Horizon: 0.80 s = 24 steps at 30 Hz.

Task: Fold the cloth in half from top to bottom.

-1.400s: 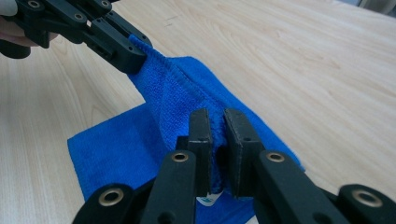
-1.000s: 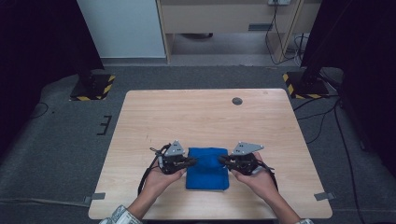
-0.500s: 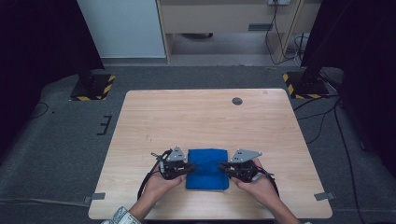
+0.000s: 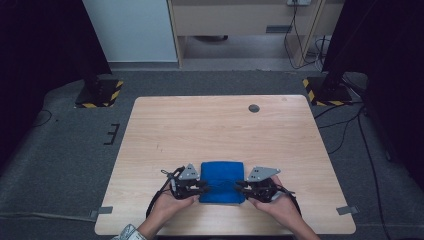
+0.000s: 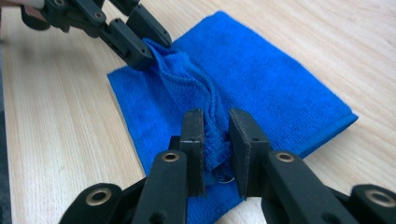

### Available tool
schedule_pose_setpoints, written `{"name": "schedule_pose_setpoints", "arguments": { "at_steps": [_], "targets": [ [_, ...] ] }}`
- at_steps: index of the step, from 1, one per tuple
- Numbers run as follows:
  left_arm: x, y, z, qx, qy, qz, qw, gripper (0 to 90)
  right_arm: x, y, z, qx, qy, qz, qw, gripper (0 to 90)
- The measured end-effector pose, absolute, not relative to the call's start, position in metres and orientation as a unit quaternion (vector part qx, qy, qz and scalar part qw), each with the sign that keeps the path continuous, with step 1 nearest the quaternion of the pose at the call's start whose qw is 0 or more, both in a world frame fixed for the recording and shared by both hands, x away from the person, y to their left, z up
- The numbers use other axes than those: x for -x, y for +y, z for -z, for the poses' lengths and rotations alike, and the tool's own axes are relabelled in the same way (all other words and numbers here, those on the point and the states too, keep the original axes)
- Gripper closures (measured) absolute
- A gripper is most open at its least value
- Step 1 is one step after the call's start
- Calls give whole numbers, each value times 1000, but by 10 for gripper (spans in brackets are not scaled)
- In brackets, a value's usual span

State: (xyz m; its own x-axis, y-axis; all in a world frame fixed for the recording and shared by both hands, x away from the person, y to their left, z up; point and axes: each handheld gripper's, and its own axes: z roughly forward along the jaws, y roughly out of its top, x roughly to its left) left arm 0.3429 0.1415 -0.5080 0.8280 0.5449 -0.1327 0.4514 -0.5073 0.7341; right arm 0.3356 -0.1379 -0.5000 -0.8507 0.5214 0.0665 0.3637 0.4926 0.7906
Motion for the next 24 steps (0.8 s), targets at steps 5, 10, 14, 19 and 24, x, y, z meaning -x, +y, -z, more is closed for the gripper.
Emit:
{"name": "schedule_pose_setpoints", "arguments": {
  "at_steps": [5,10,14,19,24],
  "targets": [
    [-340,144,507,-861,290,-63,413,657,-332,-138,501,-260,861,-430,83,700],
    [-335,146,502,-856,288,-67,425,632,-328,-138,500,-259,861,-431,81,666],
    [-332,147,500,-857,284,-69,425,629,-327,-136,501,-255,863,-430,79,668],
    [-332,149,498,-850,288,-74,434,630,-327,-135,503,-252,868,-422,74,673],
    [-335,154,493,-840,292,-95,447,633,-325,-133,504,-246,873,-416,73,673]
  ]
}}
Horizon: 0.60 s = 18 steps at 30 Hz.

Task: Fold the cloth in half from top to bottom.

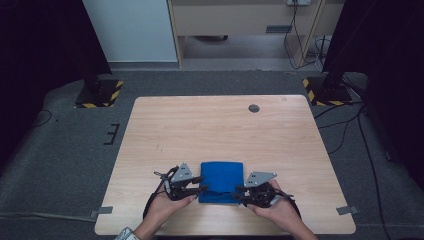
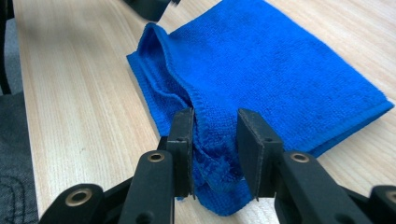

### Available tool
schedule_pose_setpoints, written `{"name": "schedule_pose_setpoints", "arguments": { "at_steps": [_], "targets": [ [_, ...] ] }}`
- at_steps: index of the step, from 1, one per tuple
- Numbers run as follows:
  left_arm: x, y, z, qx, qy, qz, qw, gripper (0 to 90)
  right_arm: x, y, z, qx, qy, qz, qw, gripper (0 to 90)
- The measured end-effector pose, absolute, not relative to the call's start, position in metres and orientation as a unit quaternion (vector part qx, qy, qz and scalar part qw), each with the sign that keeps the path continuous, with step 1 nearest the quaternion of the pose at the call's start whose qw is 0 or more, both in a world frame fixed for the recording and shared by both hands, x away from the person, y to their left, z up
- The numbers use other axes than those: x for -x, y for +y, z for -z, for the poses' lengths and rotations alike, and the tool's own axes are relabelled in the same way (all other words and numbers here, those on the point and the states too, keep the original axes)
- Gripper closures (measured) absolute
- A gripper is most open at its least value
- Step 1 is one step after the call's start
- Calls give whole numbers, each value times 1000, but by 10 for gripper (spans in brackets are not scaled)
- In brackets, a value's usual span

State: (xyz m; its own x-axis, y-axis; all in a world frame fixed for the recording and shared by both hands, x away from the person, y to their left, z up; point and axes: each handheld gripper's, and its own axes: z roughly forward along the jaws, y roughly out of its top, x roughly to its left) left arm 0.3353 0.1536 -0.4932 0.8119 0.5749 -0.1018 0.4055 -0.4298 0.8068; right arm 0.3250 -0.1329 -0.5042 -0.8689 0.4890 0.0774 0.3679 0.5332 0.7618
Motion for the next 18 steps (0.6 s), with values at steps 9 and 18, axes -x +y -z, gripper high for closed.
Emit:
{"name": "schedule_pose_setpoints", "arguments": {
  "at_steps": [9,18],
  "targets": [
    [-340,151,504,-846,301,-97,429,607,-322,-130,503,-240,873,-421,60,586],
    [-337,147,507,-864,288,-107,399,613,-327,-133,499,-260,857,-432,104,468]
  ]
}}
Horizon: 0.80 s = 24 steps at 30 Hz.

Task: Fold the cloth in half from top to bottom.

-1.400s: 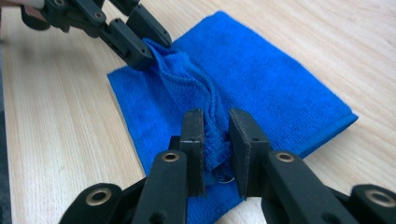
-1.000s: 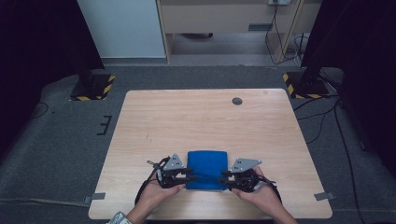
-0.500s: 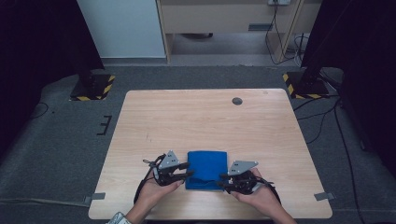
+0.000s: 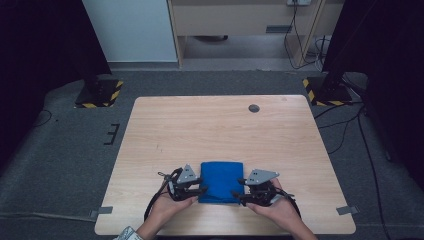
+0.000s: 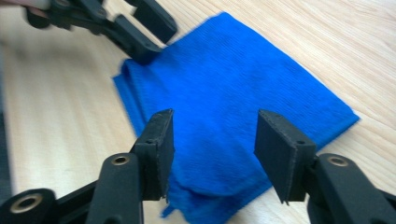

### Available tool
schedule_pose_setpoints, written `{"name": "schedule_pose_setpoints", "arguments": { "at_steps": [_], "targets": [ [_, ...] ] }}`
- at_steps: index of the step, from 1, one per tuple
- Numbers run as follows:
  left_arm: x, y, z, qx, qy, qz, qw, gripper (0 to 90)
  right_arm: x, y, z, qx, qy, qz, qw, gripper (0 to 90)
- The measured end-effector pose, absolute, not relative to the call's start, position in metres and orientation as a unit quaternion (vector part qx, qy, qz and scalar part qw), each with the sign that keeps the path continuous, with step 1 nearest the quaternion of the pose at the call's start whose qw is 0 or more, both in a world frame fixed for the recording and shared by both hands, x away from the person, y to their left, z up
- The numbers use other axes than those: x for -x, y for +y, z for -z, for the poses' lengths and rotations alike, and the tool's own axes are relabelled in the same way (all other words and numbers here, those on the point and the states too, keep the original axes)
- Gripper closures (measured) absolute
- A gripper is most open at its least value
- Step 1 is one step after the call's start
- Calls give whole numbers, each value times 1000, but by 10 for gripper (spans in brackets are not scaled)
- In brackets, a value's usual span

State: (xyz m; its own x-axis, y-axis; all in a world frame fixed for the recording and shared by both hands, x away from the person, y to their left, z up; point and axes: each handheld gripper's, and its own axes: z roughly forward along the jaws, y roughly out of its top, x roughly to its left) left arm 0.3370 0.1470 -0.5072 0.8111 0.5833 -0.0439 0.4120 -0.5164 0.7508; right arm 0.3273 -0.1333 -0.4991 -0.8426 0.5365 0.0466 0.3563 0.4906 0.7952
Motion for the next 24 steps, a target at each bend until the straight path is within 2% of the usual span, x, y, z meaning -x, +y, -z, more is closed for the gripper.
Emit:
{"name": "schedule_pose_setpoints", "arguments": {
  "at_steps": [6,12,16,21,24],
  "targets": [
    [-334,150,508,-868,289,-108,389,606,-331,-131,511,-257,876,-390,122,442],
    [-332,145,511,-877,277,-115,376,598,-332,-134,513,-258,881,-379,119,431],
    [-334,145,503,-861,277,-127,407,522,-334,-134,511,-259,874,-390,128,375],
    [-339,145,505,-858,285,-137,404,414,-342,-132,510,-266,868,-396,136,242],
    [-342,145,503,-853,292,-140,409,377,-348,-129,510,-279,863,-397,139,201]
  ]
}}
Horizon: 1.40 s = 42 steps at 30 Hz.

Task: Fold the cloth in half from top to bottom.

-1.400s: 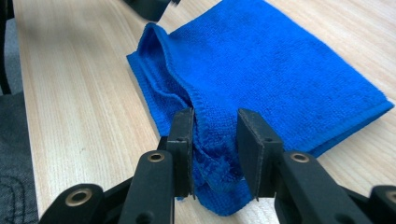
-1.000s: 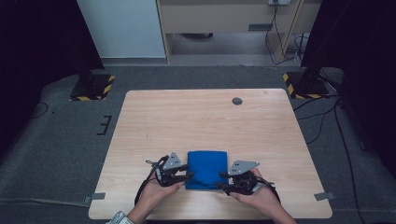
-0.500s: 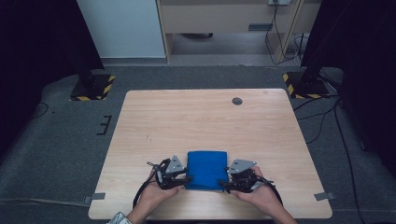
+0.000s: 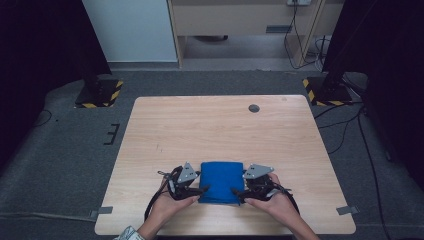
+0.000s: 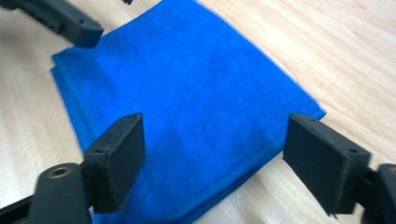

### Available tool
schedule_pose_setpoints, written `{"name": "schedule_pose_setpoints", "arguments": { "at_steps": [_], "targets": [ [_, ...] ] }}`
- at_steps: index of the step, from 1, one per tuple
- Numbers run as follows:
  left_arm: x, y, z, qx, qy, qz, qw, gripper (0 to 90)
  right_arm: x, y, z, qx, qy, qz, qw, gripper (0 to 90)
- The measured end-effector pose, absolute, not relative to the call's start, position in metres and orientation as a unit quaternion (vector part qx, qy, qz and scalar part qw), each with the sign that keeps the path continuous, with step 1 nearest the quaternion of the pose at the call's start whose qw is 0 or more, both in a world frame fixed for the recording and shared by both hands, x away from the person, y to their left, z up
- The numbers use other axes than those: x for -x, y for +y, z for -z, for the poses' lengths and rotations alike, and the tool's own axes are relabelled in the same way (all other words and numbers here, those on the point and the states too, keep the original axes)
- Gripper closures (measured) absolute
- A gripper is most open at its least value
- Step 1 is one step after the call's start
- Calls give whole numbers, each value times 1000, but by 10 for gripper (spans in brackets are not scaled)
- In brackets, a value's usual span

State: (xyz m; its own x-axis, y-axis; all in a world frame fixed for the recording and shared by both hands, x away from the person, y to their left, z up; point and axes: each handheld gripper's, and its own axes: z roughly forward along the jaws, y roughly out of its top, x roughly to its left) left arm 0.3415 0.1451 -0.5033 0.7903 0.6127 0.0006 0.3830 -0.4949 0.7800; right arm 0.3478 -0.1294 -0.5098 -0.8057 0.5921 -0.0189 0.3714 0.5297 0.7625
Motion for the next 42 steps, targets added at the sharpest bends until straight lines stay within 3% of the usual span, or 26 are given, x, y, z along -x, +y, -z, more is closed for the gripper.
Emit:
{"name": "schedule_pose_setpoints", "arguments": {
  "at_steps": [7,14,30,42],
  "targets": [
    [-348,143,502,-845,305,-147,415,245,-359,-121,507,-294,854,-405,145,118],
    [-358,145,502,-835,322,-145,421,159,-368,-114,506,-292,852,-411,143,101],
    [-377,174,494,-811,354,-175,432,93,-395,-102,498,-313,840,-410,169,105],
    [-391,223,487,-780,405,-206,431,88,-410,-157,473,-371,791,-443,201,104]
  ]
}}
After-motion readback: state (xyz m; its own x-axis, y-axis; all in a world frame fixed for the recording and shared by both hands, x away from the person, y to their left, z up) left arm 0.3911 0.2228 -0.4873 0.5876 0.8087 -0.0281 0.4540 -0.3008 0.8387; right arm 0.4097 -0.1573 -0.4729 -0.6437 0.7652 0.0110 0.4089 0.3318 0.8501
